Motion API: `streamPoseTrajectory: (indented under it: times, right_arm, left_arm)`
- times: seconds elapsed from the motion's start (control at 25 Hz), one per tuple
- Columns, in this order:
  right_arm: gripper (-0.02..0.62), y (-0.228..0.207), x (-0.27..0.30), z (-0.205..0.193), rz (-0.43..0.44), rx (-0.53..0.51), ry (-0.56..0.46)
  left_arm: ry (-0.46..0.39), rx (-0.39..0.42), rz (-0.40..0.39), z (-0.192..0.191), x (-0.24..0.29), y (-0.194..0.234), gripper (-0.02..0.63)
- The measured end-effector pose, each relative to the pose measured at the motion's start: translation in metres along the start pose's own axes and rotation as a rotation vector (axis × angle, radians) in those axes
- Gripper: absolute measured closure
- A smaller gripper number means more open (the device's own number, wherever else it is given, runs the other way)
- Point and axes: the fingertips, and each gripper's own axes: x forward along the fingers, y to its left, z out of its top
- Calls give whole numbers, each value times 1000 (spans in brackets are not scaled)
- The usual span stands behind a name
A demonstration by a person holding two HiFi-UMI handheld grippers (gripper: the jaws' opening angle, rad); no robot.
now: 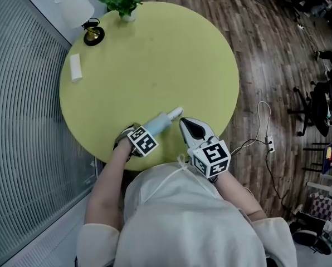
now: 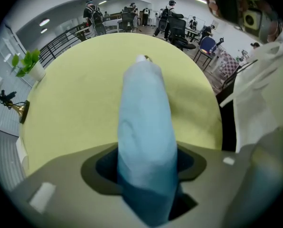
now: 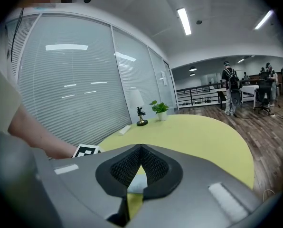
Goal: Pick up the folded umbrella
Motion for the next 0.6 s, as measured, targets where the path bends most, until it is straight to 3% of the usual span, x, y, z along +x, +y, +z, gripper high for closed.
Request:
streamPoseTrajectory:
  times: [0.32, 0.6]
  right_arm:
    - [595, -3, -4, -4, 3, 9, 14]
    - [595, -7, 2, -1, 9, 2, 11]
  left_arm:
    - [-49, -16, 47, 2, -21, 1, 327]
    - [-279, -117, 164, 30, -81, 28, 325]
